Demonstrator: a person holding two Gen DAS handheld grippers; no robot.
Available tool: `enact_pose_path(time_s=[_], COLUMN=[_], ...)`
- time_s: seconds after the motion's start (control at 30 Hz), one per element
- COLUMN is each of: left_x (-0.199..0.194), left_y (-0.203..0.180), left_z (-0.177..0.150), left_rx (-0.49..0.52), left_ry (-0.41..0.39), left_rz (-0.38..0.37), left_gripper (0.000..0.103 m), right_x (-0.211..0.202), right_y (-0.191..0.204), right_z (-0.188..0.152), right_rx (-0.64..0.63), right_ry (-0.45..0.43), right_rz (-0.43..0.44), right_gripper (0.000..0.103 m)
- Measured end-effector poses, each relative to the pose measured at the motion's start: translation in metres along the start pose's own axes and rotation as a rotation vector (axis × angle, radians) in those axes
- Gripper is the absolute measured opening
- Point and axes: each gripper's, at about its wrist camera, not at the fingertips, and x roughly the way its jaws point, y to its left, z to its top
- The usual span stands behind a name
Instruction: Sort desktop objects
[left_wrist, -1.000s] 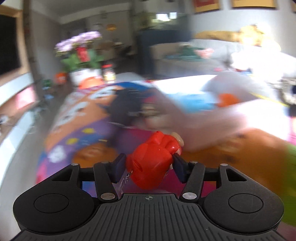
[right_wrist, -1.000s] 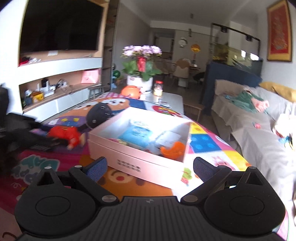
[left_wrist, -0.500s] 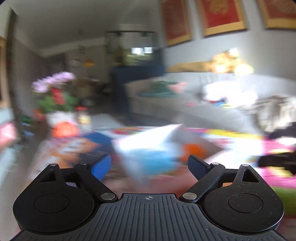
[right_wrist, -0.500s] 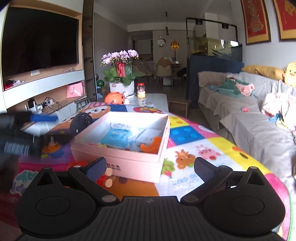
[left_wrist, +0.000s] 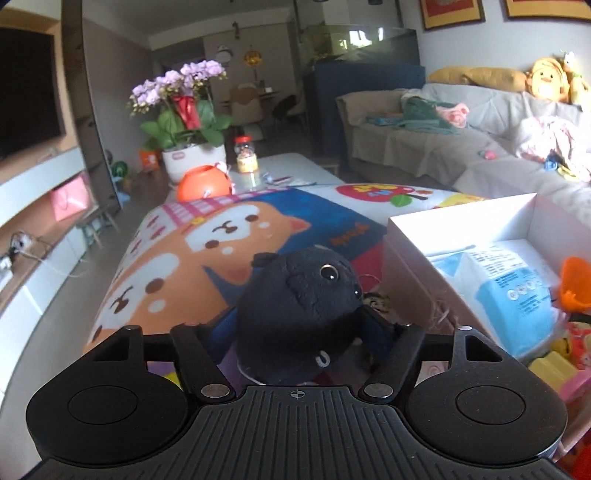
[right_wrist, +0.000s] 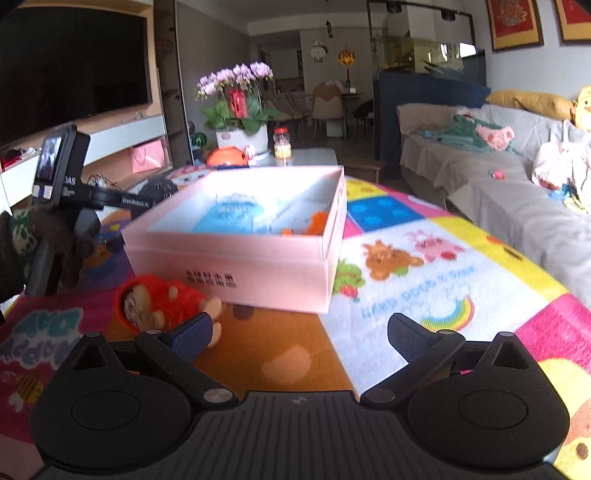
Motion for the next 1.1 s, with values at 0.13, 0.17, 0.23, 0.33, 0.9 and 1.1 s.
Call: enact_pose_path(time_s=[0.13,0.17,0.23,0.33,0.9,1.1], left_x=[-0.048,-0.063,-0.098,-0.136,-0.17,-0.167], left_y=[0.008,0.009,0.006,-0.013,-0.041,-0.021], left_z=[-0.015,-0.02,-0.036,-0.063,-0.118,-0.124], left_rx=[-0.048,-0.066,-0.107,-0.127,-0.187,-0.342], left_ry=[-0.004,-0.003,0.009,0.033,0.026,0.039], left_rz=[-0.022,-0.048,-0.126,-0.215,-0.187,-0.167], left_gripper=[0.071,0.071,0.071,0.072,0.1,0.101], right_x=[0.003,0.005,0.007,0.007,0.002,-0.009], right_y=[-0.004,-0.004,-0.004,-0.002,0.027,0.079], right_z=[-0.002,-0.002,-0.003,-0.003,-0.002,-0.007], right_rx=[0.02,0.024,0.026,0.021,-0.114,-0.509], right_ry=[0.01,0.014,0.026,0.032,0.078,0.015], right_rz=[0.018,0.021,0.034,0.037,0.013,0.045], right_gripper=[0.103,0.103,0.103,0.103,0.1,0.076])
